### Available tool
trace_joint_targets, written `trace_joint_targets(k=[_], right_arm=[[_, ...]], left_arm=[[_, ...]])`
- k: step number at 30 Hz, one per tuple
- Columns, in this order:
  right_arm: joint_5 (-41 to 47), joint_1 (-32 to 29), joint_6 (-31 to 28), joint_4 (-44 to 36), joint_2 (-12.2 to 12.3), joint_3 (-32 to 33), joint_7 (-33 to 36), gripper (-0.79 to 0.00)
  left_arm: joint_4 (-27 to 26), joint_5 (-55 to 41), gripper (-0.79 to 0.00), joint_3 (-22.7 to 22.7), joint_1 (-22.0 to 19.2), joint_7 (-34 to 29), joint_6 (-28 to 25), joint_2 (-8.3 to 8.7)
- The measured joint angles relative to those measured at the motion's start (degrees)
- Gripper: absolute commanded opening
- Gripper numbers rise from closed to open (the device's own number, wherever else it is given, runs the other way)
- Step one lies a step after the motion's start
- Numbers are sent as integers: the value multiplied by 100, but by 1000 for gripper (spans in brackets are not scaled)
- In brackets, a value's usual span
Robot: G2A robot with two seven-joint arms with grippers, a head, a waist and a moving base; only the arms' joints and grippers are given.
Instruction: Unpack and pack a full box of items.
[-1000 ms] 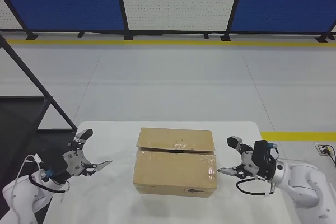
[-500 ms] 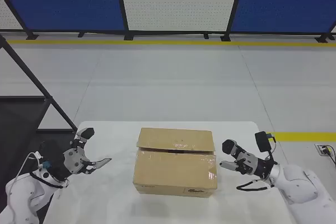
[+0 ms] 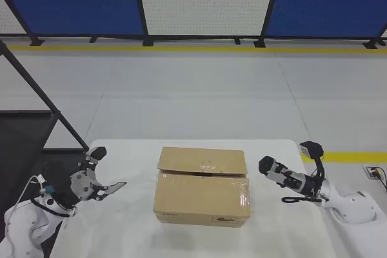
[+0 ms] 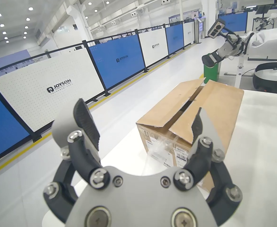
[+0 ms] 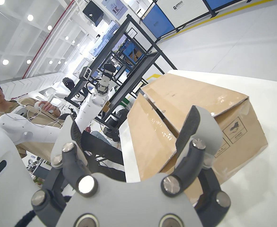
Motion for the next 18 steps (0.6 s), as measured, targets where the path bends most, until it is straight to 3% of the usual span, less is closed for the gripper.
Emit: trace_joint_targets(k=[8, 18], right_arm=[[-87, 37, 1011, -15, 2, -130, 276, 0], [332, 264, 1333, 342, -40, -316, 924, 0]], left_arm=[[17, -552, 0, 119, 14, -950, -12, 26], [68, -1329, 0, 218, -117, -1739, 8, 60]])
